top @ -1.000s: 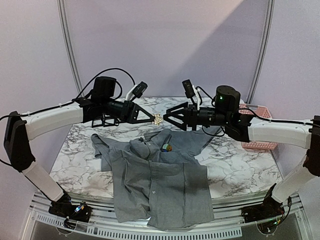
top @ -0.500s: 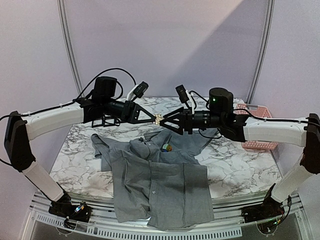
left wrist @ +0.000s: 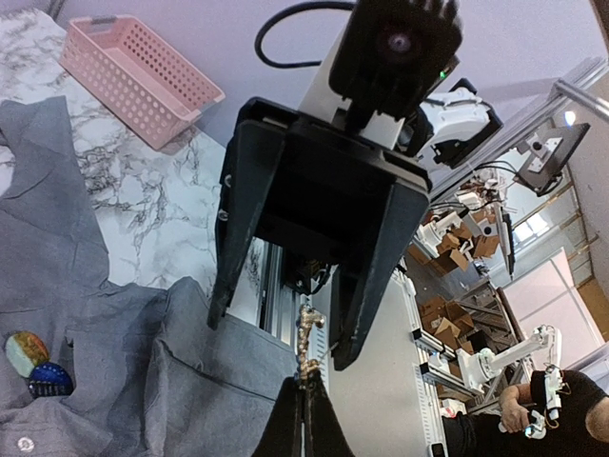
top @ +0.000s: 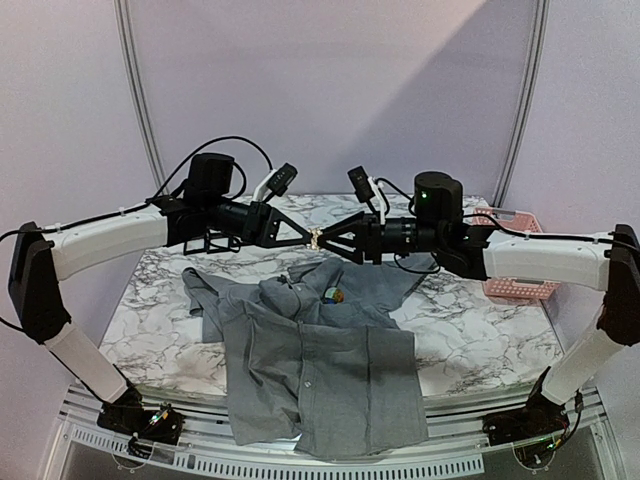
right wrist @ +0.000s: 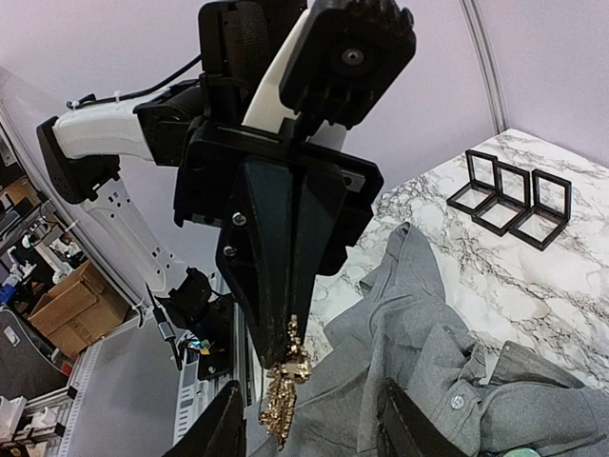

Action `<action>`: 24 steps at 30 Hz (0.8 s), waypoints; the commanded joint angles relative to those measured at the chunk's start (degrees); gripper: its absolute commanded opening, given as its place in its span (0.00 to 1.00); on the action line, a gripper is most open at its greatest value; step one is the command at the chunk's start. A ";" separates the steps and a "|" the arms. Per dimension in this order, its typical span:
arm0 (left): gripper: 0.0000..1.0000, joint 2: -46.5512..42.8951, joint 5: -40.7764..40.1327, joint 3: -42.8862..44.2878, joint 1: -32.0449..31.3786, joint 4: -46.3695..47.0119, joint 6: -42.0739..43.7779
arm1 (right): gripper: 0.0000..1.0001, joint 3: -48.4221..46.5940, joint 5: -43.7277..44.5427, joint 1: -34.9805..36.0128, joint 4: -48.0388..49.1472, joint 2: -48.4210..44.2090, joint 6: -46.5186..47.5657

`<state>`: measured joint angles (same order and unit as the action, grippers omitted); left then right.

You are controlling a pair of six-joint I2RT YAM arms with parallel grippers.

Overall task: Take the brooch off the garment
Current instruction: Close the brooch securely.

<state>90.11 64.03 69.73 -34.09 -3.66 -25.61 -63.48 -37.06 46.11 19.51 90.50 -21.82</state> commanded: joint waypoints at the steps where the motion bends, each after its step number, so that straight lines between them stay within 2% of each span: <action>1: 0.00 0.52 -0.06 0.31 -0.75 0.88 0.09 | 0.44 -1.77 -0.30 0.15 -1.39 1.68 -0.06; 24: 0.00 0.06 0.35 0.31 -0.97 0.71 0.90 | 0.32 -3.74 2.00 0.08 -3.23 3.40 -2.15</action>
<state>90.11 63.11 69.73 -34.13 -3.70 -25.54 -65.34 -36.56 46.13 17.98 92.20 -23.35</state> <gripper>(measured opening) 0.021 0.325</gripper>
